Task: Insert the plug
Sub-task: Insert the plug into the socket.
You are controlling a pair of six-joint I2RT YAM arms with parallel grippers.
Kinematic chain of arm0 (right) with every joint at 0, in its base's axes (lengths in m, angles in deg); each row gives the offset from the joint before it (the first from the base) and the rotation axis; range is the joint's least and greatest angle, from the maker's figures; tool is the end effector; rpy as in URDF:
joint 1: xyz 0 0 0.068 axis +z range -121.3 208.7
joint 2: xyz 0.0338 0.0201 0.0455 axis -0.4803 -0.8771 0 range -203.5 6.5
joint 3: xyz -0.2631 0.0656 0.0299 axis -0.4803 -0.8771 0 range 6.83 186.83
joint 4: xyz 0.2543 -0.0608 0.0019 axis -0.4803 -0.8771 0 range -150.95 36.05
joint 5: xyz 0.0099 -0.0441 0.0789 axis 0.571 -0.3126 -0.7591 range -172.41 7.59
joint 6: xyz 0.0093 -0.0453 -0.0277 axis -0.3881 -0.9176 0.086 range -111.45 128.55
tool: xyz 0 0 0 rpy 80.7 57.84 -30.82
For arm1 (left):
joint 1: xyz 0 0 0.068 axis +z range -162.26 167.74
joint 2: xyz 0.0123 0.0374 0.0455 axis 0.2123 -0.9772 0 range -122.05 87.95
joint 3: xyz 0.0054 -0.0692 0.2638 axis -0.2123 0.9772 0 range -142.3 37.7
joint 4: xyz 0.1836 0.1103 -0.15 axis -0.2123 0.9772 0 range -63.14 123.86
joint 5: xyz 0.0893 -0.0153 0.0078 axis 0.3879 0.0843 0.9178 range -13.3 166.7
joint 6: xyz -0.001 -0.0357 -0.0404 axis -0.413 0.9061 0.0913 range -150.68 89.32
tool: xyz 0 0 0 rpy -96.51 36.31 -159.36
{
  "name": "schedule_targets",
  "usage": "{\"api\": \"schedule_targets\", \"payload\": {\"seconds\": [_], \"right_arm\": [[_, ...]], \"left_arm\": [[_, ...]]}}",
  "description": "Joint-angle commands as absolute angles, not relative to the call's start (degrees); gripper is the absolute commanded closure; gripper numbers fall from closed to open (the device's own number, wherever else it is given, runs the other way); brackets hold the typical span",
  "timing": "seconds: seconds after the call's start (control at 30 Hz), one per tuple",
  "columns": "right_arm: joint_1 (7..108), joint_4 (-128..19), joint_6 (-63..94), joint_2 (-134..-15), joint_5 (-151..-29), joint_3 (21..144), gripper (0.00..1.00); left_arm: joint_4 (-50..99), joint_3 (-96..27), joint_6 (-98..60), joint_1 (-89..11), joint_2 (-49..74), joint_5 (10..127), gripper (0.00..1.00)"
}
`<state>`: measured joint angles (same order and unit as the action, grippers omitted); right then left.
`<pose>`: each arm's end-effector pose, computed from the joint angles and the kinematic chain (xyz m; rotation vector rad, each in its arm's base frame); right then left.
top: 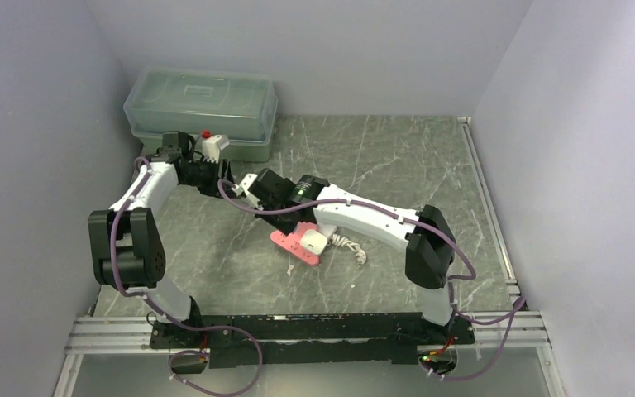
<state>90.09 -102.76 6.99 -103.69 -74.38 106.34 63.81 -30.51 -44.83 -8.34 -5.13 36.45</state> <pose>0.2048 0.3649 0.2806 -1.3175 2.2481 0.1959 0.3303 -0.0004 0.2393 0.4416 2.4144 -0.7881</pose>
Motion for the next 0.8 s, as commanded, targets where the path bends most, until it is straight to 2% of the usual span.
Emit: {"api": "schedule_targets", "payload": {"seconds": [0.0,0.5,0.77], "right_arm": [[90.37,-100.42,6.71,-104.37,-73.71,108.34,1.0],[91.28,-105.06,6.02,-111.08,-71.77,113.69,1.0],[91.45,-105.62,6.19,-111.93,-71.58,113.57,1.0]], "left_arm": [[60.4,-31.42,-41.73,-8.99,-6.21,34.33,0.44],[62.74,-29.32,-44.38,-9.38,-8.12,37.45,0.6],[62.03,-27.15,-45.89,-9.37,-8.2,38.35,0.6]]}}
